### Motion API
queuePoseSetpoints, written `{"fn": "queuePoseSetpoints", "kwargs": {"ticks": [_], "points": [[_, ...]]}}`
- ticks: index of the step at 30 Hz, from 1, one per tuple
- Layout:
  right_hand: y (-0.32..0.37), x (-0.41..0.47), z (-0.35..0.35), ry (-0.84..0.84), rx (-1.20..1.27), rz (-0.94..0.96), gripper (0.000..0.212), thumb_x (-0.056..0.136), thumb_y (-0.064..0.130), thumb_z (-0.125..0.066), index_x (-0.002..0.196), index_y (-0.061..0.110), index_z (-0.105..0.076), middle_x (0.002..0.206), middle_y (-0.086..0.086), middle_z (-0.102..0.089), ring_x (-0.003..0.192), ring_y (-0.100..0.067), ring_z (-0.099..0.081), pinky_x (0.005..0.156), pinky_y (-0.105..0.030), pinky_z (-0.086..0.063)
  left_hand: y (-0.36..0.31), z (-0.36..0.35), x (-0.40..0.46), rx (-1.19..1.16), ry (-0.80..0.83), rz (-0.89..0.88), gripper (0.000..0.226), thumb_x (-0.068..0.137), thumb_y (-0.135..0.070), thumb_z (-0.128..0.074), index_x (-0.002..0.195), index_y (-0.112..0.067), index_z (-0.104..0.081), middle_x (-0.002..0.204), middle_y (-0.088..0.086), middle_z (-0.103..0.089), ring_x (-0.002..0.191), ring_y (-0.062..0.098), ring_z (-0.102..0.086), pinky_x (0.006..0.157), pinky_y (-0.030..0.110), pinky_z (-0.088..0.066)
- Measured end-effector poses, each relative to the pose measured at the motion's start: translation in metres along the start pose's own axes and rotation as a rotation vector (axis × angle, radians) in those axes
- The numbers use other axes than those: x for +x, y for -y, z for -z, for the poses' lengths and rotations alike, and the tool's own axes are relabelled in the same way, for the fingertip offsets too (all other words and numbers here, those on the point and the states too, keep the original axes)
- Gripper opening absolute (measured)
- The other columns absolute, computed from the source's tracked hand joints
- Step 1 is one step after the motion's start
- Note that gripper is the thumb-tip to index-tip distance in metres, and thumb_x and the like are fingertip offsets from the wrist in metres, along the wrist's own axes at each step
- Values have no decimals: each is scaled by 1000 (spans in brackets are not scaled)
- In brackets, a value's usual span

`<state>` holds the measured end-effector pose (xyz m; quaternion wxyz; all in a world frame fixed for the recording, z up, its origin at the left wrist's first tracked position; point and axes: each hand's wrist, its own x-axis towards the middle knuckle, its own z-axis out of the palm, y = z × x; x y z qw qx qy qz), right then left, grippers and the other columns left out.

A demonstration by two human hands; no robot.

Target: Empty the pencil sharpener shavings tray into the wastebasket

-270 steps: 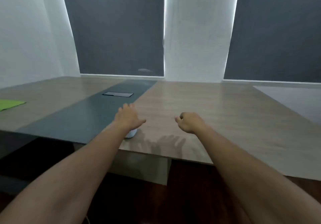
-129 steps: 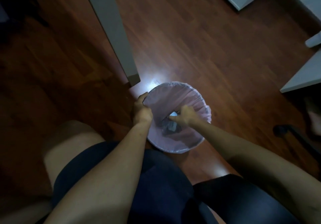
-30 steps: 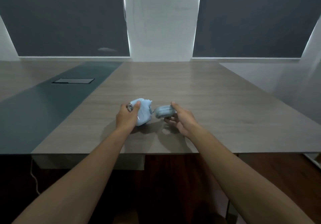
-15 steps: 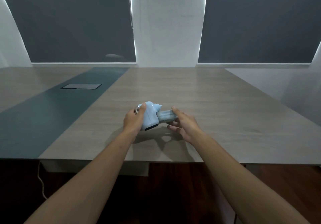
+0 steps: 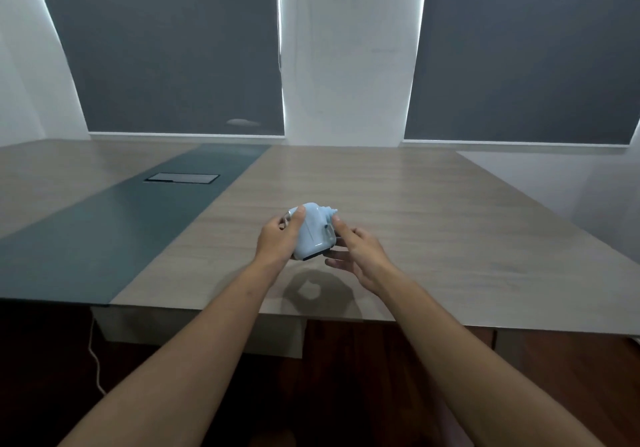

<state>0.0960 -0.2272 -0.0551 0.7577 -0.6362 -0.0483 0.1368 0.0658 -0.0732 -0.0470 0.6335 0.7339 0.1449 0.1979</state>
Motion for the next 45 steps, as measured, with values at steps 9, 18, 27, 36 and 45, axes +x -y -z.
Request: {"fn": "queuePoseSetpoints", "kwargs": {"ticks": [9, 18, 27, 36, 45], "points": [[2, -12, -50, 82, -126, -20, 41, 97, 46, -40, 98, 18, -70, 103, -1, -70, 91, -27, -63, 90, -44, -55, -3, 55, -12, 35, -135, 5, 76, 63, -72, -61, 111, -13, -65, 109, 7, -70, 101, 25, -68, 88, 49, -58], [-8, -14, -99, 195, -206, -86, 53, 99, 50, -32, 135, 20, -56, 123, 0, -60, 107, -34, -63, 83, -42, -58, 9, 109, -15, 117, -291, -34, 56, 70, -56, -75, 109, -21, -54, 110, 5, -62, 105, 27, -64, 89, 49, -57], [-26, 2, -78, -18, -396, 16, 43, 96, 45, -41, 122, 22, -66, 111, -1, -64, 99, -26, -65, 81, -41, -59, 30, 124, -6, 293, -531, -22, 62, 70, -46, -79, 114, -17, -47, 120, 11, -62, 105, 32, -62, 90, 41, -51], [-21, 11, -15, -279, -626, 211, 38, 96, 32, -45, 111, 9, -72, 118, -12, -71, 113, -30, -61, 92, -35, -45, 45, 116, -7, 425, -597, -2, 66, 72, -43, -78, 121, -14, -45, 128, 15, -54, 116, 37, -54, 92, 46, -46], [-12, -2, 50, -431, -1062, 291, 43, 92, 39, -43, 115, 14, -69, 120, -14, -68, 118, -35, -53, 96, -42, -44, 9, 71, -9, 767, -504, -388, 79, 83, -55, -59, 142, -5, -44, 157, 16, -36, 148, 33, -26, 122, 47, -16]]}}
